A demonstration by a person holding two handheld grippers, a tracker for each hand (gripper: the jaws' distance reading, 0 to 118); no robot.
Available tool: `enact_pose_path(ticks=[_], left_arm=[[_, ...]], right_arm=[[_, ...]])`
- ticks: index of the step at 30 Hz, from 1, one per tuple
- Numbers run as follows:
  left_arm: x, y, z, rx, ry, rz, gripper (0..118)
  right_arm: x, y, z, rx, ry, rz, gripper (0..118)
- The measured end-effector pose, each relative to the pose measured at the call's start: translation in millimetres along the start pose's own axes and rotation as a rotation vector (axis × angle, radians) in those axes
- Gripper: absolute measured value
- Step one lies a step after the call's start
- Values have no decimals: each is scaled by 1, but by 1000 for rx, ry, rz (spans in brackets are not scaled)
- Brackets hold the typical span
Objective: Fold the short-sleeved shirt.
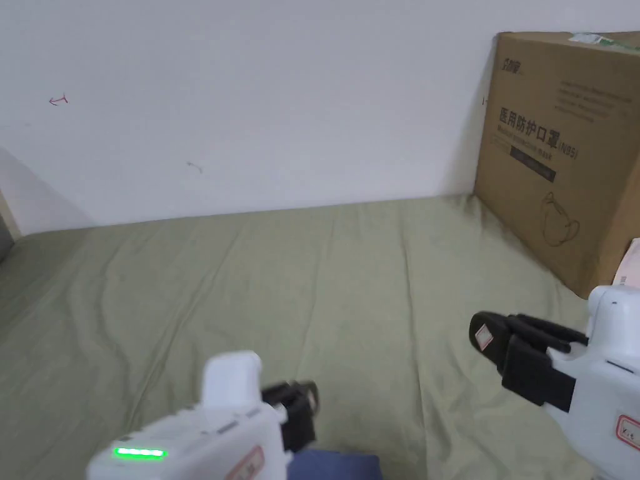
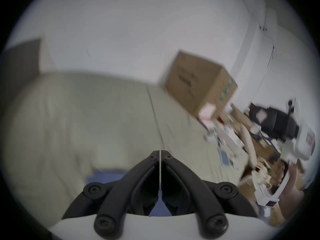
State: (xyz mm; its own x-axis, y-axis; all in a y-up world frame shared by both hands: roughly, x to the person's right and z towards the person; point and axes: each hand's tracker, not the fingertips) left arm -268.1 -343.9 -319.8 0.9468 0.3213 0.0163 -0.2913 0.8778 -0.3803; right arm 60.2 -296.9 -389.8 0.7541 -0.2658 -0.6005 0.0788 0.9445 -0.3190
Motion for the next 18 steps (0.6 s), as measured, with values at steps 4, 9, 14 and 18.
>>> enact_pose_path(ticks=[4, 9, 14, 18], left_arm=[[-1, 39, 52, 286, 219, -176, 1], [-7, 47, 77, 417, 374, -214, 1], [-17, 25, 73, 435, 449, -229, 1], [-22, 15, 70, 401, 444, -181, 1]], right_arm=[[-25, 12, 17, 282, -79, 151, 0], [-41, 13, 6, 390, -283, 265, 0], [-23, -8, -7, 339, -357, 154, 0], [-11, -15, -5, 291, -377, 141, 0]])
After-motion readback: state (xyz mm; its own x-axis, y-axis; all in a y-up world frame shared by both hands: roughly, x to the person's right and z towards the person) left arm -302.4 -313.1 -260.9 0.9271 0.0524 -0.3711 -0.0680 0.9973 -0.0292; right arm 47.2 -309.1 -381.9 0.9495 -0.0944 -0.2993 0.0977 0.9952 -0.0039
